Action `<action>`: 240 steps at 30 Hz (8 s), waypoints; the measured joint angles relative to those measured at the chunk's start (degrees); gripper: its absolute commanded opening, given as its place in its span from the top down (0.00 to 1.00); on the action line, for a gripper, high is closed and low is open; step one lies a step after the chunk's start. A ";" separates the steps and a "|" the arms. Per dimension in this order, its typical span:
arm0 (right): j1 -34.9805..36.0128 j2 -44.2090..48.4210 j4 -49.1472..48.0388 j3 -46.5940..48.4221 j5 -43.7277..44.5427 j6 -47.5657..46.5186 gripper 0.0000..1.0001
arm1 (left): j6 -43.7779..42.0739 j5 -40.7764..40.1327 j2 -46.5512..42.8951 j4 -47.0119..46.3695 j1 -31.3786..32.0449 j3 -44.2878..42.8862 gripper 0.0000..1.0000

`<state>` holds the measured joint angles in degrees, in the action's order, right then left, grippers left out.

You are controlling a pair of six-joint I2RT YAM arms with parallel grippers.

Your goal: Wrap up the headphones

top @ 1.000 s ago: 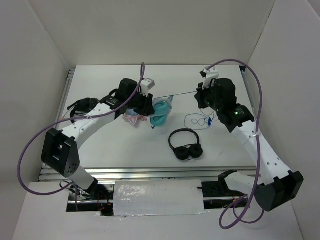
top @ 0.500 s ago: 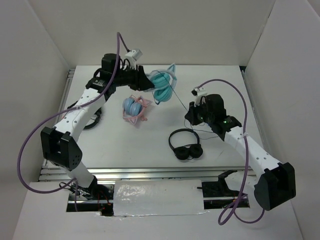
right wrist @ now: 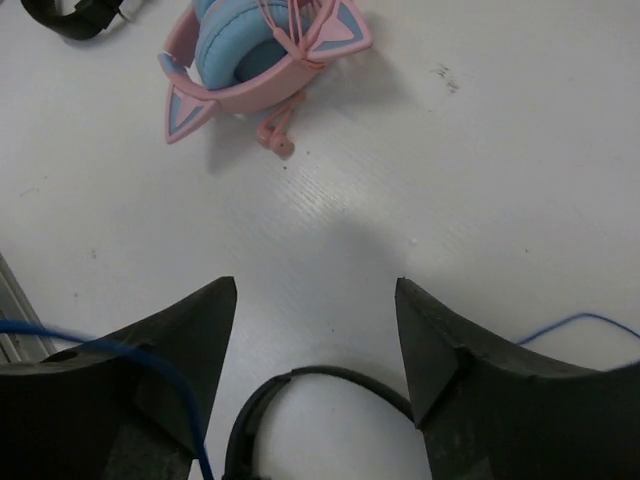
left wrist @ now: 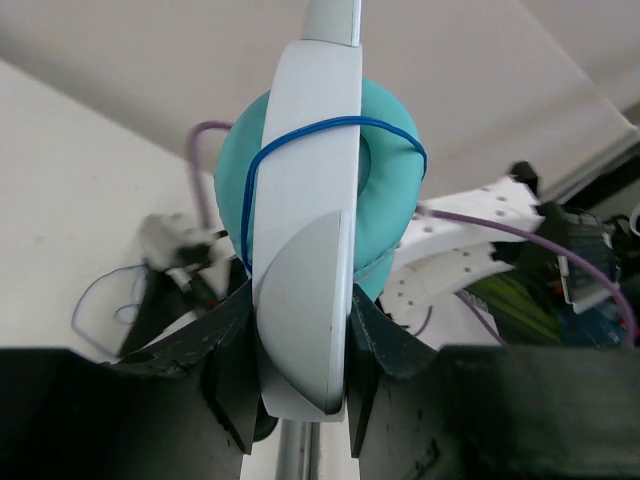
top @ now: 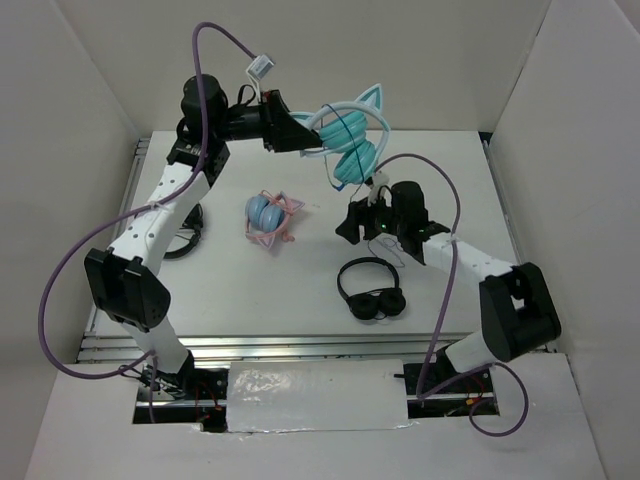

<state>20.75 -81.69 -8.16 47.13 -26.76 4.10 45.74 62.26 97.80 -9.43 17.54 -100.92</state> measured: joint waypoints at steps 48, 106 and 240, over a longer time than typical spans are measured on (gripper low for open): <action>-7.78 9.14 29.42 31.58 4.39 -11.74 1.00 | -41.81 -58.86 12.85 47.74 20.39 -2.60 1.00; 4.02 -20.46 -7.10 15.50 -6.45 4.00 0.37 | 1.09 -2.40 -2.34 9.73 3.04 -16.31 1.00; -17.79 25.09 -11.30 -11.76 24.74 8.24 1.00 | -17.31 -39.12 -7.67 31.47 -13.33 -15.30 1.00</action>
<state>2.96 -56.60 -19.46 35.38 -2.02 12.34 28.42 23.14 90.13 22.04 4.21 -116.22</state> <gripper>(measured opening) 0.007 0.445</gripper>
